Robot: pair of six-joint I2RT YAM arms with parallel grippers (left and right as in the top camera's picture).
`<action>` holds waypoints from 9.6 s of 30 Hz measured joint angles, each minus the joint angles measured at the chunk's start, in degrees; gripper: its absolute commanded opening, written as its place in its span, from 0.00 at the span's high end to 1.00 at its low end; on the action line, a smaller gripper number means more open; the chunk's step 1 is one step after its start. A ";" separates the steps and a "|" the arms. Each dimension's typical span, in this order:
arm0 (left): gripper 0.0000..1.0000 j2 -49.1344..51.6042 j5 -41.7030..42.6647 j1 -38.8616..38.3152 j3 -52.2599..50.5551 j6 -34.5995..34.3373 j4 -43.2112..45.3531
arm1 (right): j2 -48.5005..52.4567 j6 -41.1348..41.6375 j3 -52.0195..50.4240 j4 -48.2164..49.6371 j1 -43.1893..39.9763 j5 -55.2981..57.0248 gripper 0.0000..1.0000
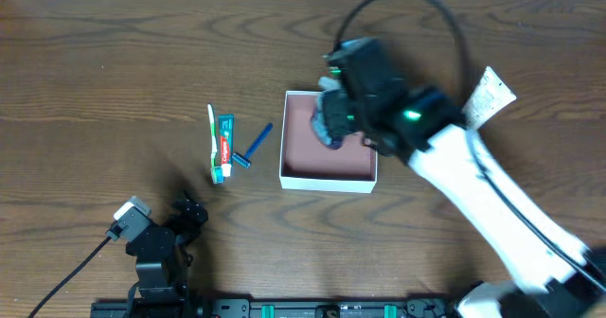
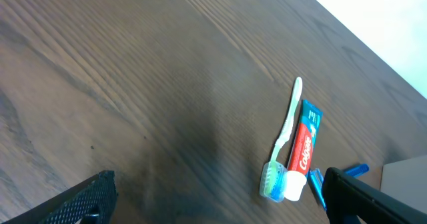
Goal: Pack container
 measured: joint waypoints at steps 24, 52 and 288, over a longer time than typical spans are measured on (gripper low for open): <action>0.02 0.00 0.00 0.00 0.00 0.00 0.00 | 16.79 3.63 0.28 14.10 0.20 0.33 0.20; 0.02 0.00 0.00 0.00 0.00 0.00 0.00 | -15.54 -15.78 1.42 -3.08 -34.51 10.32 0.13; 0.94 70.03 13.51 -11.10 62.55 36.50 -18.05 | -0.13 4.92 14.67 -28.13 -42.10 4.98 0.01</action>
